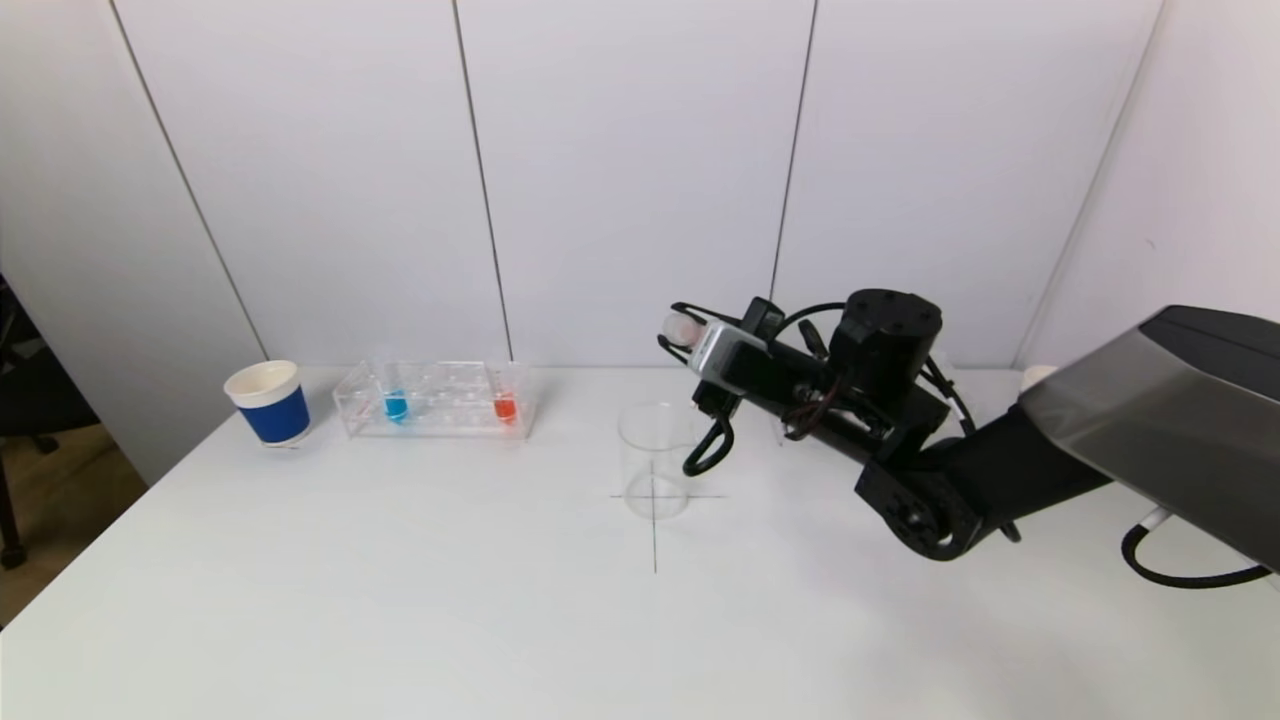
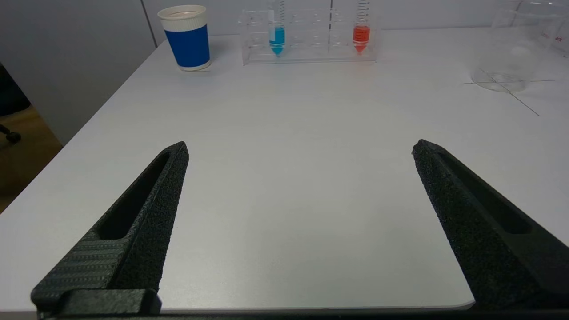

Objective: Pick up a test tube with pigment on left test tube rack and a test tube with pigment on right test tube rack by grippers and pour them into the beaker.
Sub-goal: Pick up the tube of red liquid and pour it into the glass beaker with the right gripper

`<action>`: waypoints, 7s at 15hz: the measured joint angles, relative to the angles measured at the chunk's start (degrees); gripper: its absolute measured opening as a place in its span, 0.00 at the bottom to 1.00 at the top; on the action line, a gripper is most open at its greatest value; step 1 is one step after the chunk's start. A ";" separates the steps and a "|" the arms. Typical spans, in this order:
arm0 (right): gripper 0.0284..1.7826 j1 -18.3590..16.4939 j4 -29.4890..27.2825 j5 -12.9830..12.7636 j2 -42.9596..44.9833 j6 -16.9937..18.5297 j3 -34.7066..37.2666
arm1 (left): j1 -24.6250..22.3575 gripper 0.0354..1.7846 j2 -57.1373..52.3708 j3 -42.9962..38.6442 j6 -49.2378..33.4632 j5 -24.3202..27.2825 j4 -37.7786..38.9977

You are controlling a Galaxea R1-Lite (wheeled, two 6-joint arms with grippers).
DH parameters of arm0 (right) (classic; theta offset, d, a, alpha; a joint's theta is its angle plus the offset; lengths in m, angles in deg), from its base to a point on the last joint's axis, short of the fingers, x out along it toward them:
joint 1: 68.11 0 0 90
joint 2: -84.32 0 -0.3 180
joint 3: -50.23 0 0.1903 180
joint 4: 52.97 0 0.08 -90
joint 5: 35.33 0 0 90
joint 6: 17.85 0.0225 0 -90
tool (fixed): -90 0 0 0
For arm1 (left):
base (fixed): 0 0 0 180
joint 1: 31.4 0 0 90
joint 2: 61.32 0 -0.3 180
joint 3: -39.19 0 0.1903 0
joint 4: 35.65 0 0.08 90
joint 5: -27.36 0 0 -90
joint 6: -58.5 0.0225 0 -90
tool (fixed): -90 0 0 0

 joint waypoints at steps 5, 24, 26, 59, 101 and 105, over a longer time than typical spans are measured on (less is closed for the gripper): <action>0.27 -0.04 2.93 -0.12 -0.61 -3.91 0.49 | 0.00 0.99 0.00 0.00 0.00 0.00 0.00; 0.27 -0.72 8.44 -0.01 -1.35 -15.76 5.95 | 0.00 0.99 0.00 0.00 -0.02 0.02 0.00; 0.27 -0.69 8.47 0.02 -1.35 -17.04 5.99 | 0.01 0.99 0.00 0.00 0.00 0.02 0.00; 0.27 -0.85 8.28 -1.58 -3.64 -30.96 7.88 | 0.00 0.99 0.00 0.00 0.00 0.02 0.00; 0.27 0.05 -1.23 -3.10 -2.24 -45.76 4.74 | 0.00 0.99 0.00 0.00 0.00 0.02 0.00; 0.27 0.07 -4.73 -3.10 -1.07 -47.88 4.46 | 0.00 0.99 0.00 0.00 -0.02 0.02 0.00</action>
